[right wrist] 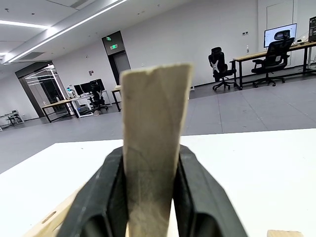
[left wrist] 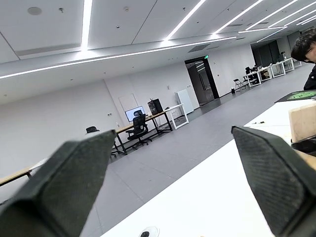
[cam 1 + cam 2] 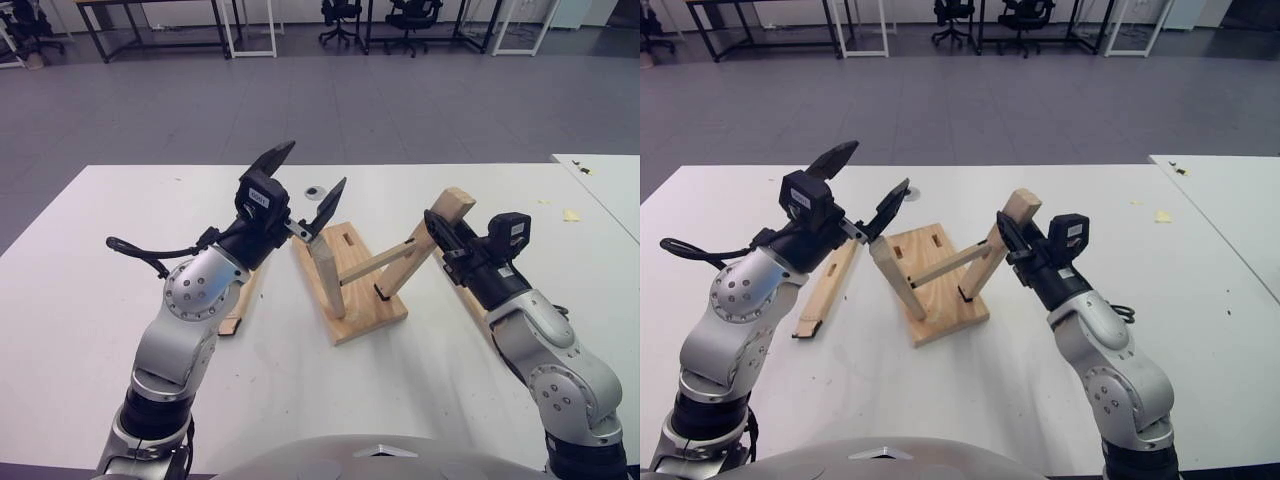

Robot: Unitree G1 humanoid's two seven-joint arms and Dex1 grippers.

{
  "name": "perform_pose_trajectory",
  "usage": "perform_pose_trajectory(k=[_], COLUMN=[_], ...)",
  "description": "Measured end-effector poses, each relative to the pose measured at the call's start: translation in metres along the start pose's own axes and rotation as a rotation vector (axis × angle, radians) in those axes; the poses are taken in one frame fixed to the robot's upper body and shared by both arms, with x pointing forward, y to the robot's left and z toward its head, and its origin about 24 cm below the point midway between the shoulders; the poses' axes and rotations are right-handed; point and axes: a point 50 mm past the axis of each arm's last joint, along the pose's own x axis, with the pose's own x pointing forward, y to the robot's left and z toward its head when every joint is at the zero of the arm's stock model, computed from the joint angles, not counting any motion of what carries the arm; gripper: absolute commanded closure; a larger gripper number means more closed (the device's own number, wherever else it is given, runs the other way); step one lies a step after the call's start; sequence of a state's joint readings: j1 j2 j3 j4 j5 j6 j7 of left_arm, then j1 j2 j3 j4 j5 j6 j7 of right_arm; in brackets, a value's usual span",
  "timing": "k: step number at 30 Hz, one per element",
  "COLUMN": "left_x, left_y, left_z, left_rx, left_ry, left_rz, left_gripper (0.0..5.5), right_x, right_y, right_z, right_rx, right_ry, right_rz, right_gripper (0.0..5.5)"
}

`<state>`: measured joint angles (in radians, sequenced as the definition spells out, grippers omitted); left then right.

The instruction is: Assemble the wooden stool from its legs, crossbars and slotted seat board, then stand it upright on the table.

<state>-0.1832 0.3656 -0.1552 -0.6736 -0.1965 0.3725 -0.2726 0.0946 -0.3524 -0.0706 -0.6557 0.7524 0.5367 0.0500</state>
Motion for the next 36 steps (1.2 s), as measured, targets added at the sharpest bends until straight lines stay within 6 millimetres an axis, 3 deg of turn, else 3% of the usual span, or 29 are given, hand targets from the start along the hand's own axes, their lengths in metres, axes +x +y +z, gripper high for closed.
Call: perform_pose_trajectory(k=[6, 8, 10, 15, 22, 26, 31, 36], left_x=[0.004, 0.004, 0.004, 0.005, 0.005, 0.005, 0.005, 0.006], left_y=[-0.001, -0.001, -0.002, -0.002, -0.003, -0.005, -0.005, -0.007], left_z=[0.003, 0.004, 0.004, 0.004, 0.004, 0.005, 0.005, 0.005], left_rx=[0.081, 0.111, 0.115, 0.121, 0.143, 0.140, 0.142, 0.140], left_ry=[-0.003, -0.006, -0.006, -0.008, -0.010, -0.019, -0.020, -0.025], left_rz=[-0.017, -0.015, -0.020, -0.021, -0.016, -0.025, -0.025, -0.032], left_gripper=[1.17, 1.17, 1.17, 1.17, 1.17, 1.17, 1.17, 1.17], right_x=[0.000, 0.000, -0.004, -0.003, -0.003, 0.000, 0.001, 0.012], right_y=[0.000, -0.001, -0.004, -0.004, -0.005, 0.008, 0.009, 0.007], right_z=[0.000, -0.001, -0.019, -0.015, -0.010, 0.006, 0.005, -0.007], right_rx=[-0.004, -0.016, -0.020, -0.051, 0.025, 0.078, 0.095, -0.021], right_ry=[0.000, 0.009, 0.124, 0.139, 0.102, -0.010, -0.014, 0.107], right_rz=[0.004, 0.001, -0.010, -0.028, -0.033, 0.057, 0.061, 0.026], right_gripper=[4.46, 3.96, 3.73, 3.07, 3.07, 3.07, 3.07, 3.07])
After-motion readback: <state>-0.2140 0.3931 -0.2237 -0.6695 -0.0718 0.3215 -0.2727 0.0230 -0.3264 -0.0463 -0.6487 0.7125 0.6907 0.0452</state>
